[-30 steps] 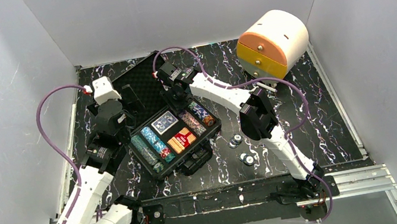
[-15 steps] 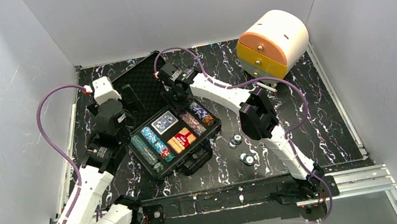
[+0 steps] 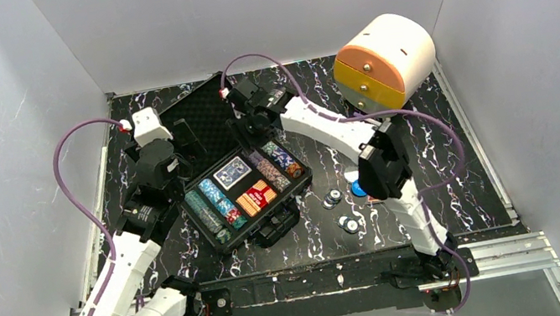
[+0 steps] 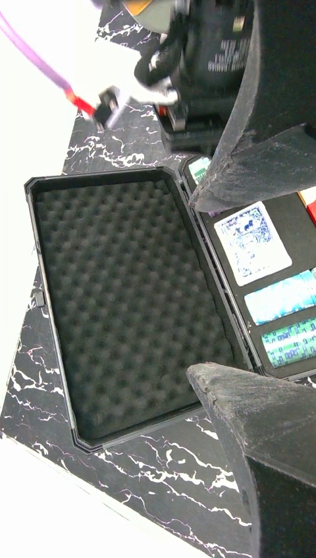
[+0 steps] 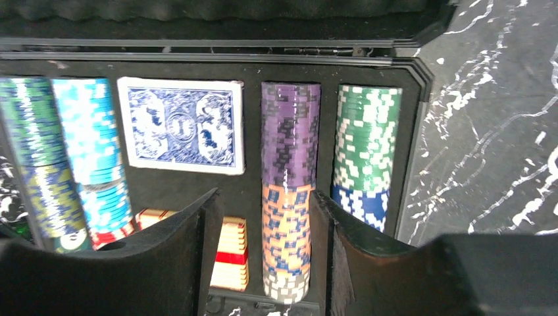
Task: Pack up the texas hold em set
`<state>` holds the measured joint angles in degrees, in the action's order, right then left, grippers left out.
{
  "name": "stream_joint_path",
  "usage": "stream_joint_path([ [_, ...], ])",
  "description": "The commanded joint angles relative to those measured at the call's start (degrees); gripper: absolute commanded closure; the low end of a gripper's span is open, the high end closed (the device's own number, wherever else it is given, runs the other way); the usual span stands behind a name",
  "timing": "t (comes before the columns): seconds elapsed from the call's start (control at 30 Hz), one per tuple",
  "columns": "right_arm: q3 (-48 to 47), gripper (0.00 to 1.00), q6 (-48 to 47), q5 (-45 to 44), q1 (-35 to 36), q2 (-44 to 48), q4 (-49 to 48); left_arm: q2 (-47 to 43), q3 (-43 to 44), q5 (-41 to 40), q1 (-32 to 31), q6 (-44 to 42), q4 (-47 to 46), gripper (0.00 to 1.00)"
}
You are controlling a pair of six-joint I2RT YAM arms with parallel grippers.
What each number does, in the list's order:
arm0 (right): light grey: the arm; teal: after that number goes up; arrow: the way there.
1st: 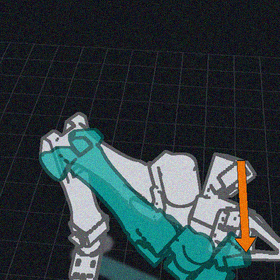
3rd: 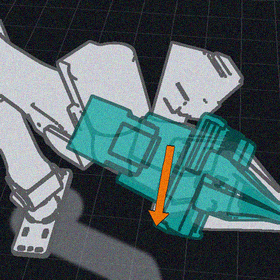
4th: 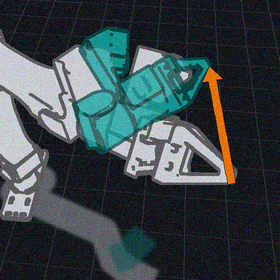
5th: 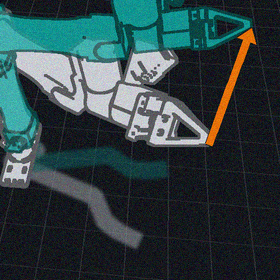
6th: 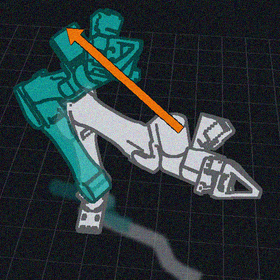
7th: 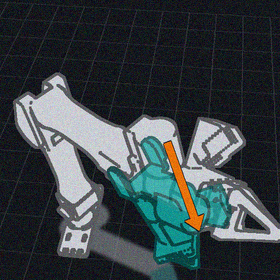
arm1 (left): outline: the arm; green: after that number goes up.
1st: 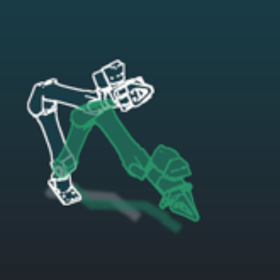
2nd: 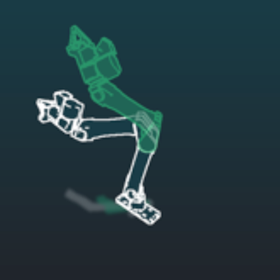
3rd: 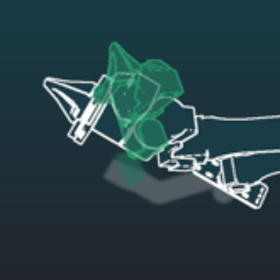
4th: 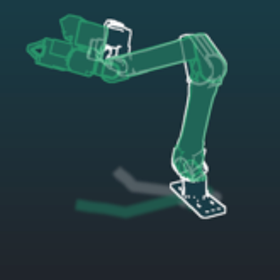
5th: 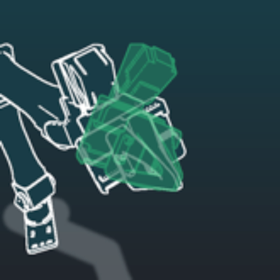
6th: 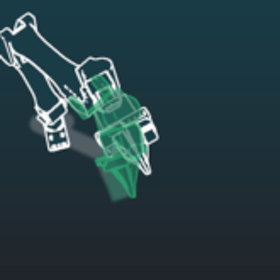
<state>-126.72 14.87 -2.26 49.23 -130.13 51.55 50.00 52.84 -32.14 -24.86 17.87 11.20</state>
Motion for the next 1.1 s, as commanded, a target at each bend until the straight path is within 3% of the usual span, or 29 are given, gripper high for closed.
stream_joint_path([
  [0.0, 5.1, 0.43, 2.0, -1.8, 0.1, 9.8, -6.1, -0.6, -0.6, 0.0, 0.4, 0.7, -0.2, 0.17],
  [0.23, 29.7, 0.41, 9.5, -15.1, 0.2, 29.1, -14.2, -0.6, -0.8, 3.6, 0.5, 1.1, -0.9, 0.16],
  [0.4, 46.3, 0.31, 20.5, -23.5, 0.0, 43.2, -8.4, -1.3, -1.4, 7.6, 0.7, 2.4, -2.1, 0.13],
  [0.6, 64.5, 0.24, 34.6, -24.0, -0.5, 55.1, -1.6, -1.3, -2.5, 12.6, 1.0, 3.6, -4.6, 0.02],
  [0.8, 73.9, 0.07, 44.5, -25.6, -2.0, 59.1, 1.3, -0.6, -2.2, 15.8, 1.6, 4.6, -4.6, 0.02],
  [1.07, 79.8, 0.03, 42.5, -23.2, -10.9, 57.5, -7.1, -0.6, -2.2, 16.4, 1.7, 4.2, -4.7, 0.02],
])
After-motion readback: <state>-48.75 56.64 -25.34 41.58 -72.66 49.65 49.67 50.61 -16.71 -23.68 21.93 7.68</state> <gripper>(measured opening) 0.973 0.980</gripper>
